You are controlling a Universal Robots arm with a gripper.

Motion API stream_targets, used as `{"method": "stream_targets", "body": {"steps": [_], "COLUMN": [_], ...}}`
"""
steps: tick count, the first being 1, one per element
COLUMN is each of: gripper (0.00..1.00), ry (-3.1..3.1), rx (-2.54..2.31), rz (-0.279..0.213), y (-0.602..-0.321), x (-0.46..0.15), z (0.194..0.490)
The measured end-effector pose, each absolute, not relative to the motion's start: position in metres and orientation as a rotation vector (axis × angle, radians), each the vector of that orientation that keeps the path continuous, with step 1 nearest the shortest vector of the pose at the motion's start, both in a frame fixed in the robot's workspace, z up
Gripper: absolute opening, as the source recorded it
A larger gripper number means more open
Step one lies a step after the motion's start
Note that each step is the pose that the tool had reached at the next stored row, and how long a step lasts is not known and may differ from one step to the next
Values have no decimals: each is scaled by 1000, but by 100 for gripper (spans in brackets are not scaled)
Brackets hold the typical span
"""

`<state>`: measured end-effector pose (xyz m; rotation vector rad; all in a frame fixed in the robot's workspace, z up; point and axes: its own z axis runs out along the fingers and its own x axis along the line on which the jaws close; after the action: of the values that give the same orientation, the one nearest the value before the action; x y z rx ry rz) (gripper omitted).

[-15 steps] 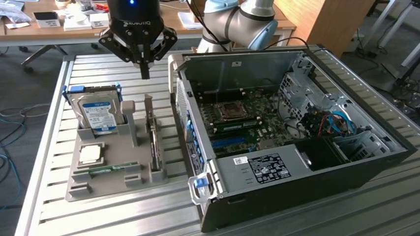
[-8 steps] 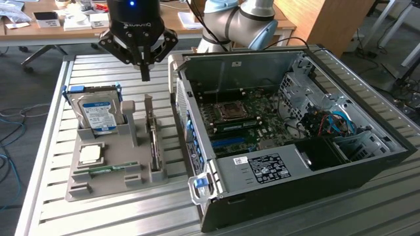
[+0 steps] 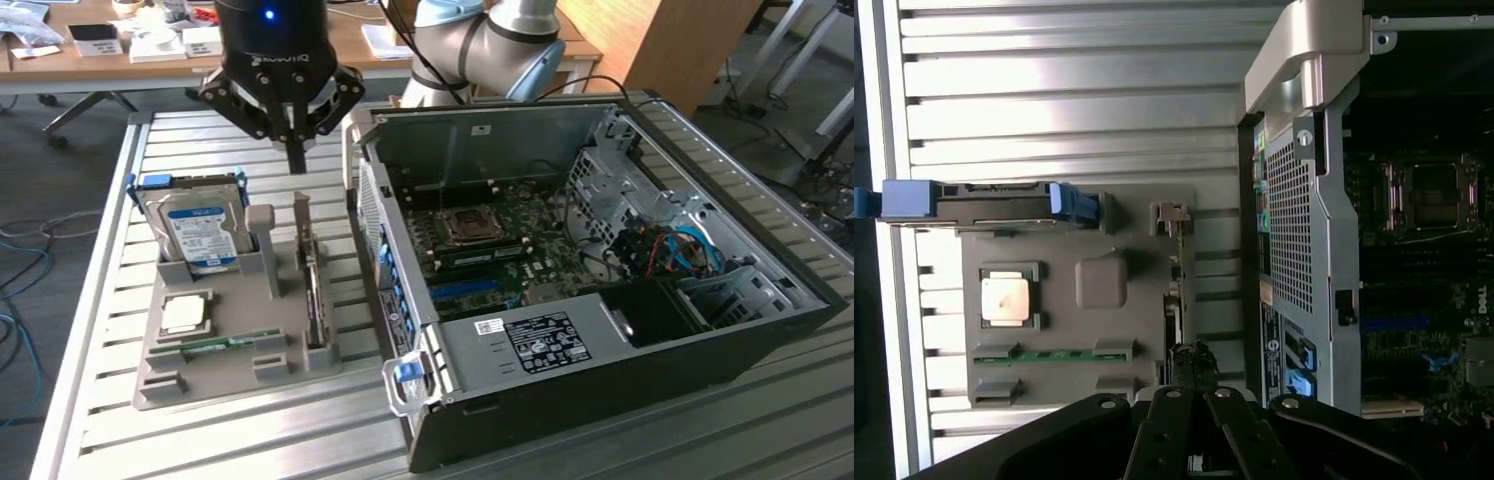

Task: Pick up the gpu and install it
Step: 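Reach for the gpu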

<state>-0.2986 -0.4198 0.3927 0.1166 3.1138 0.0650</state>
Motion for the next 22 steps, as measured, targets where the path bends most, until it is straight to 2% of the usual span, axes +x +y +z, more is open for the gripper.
{"method": "stream_targets", "body": {"steps": [22], "gripper": [11], "ry": [3114], "rx": [117], "rz": [63], "y": [-440], "x": [-299], "z": [392]}}
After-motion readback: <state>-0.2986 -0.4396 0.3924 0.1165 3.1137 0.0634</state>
